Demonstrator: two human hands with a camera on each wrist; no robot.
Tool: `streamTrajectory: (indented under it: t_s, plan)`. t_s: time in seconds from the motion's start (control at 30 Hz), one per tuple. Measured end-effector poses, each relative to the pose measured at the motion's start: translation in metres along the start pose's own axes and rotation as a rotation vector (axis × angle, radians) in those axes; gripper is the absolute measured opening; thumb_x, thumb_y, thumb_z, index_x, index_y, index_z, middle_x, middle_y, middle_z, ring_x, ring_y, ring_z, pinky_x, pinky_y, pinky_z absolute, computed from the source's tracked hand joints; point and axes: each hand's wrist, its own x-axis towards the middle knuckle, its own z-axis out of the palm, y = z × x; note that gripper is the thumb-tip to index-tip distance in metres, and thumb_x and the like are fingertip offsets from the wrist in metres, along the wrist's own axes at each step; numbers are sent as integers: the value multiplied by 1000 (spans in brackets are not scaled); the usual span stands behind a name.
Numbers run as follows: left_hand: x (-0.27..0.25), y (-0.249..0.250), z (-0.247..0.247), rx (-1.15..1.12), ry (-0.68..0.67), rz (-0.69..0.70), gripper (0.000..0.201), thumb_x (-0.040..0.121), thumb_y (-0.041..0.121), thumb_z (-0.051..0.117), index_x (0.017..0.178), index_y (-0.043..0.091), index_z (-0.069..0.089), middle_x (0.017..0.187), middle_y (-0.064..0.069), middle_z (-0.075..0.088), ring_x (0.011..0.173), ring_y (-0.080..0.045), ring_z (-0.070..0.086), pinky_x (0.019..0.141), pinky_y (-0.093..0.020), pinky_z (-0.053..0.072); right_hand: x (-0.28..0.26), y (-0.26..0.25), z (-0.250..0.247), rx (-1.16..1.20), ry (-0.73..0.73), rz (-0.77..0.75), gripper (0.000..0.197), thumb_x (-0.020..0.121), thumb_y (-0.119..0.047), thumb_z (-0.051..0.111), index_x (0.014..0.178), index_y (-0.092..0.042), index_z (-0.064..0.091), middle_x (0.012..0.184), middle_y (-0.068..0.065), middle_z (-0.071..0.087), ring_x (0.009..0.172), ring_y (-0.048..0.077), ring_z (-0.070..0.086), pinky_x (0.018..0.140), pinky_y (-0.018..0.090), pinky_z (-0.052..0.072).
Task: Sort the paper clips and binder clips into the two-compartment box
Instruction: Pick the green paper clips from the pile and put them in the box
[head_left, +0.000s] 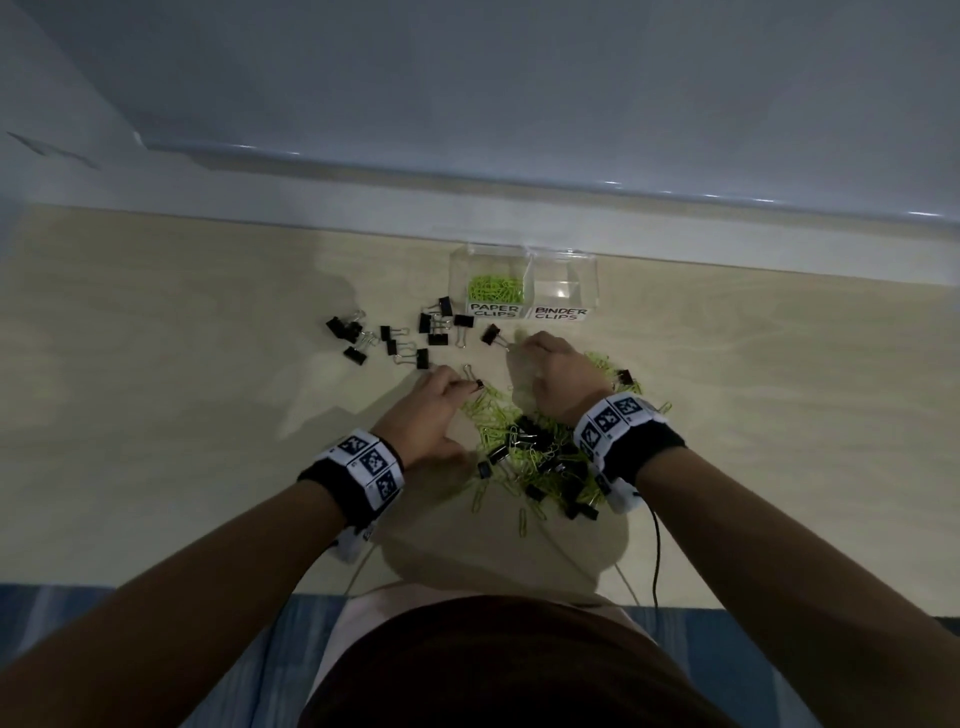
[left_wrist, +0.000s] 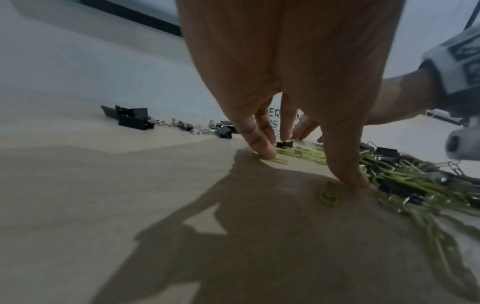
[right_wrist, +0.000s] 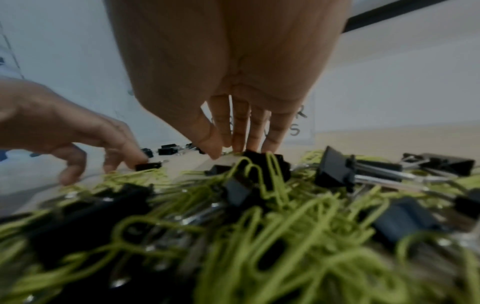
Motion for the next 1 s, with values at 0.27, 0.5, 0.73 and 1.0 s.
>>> streamTrajectory:
  t_s: [0.27,0.5,0.73,1.0]
  plan:
    - [17,30,5,-91,54,-62,68,69,33,79,126,9,49,117,-9,47,107,-25,47,90,-34,43,-8,-17,16,-37,-126,-62,60,70,-32,76,122,-13,53,112,6,45,103,24,46,84,34,44]
    - [11,31,6,-245,170,-144,36,75,14,71,106,8,56,102,-10,59,92,-26,57,79,-37,48,-7,-33,8,5,-86,17,27,75,-7,65,101,-10,59,101,10,54,92,28,56,76,34,48]
    - [10,39,6,-241,171,-233,21,73,6,64,93,7,59,90,-10,63,84,-28,59,72,-37,50,0,-36,5,17,-133,99,4,76,-13,62,80,-10,61,80,4,55,75,22,54,65,27,45]
    - [6,27,0,-316,195,-270,5,75,8,68,80,8,66,92,-6,65,82,-21,61,74,-32,52,0,-7,6,451,29,182,9,78,-19,73,83,-11,73,83,5,72,76,18,65,72,27,54]
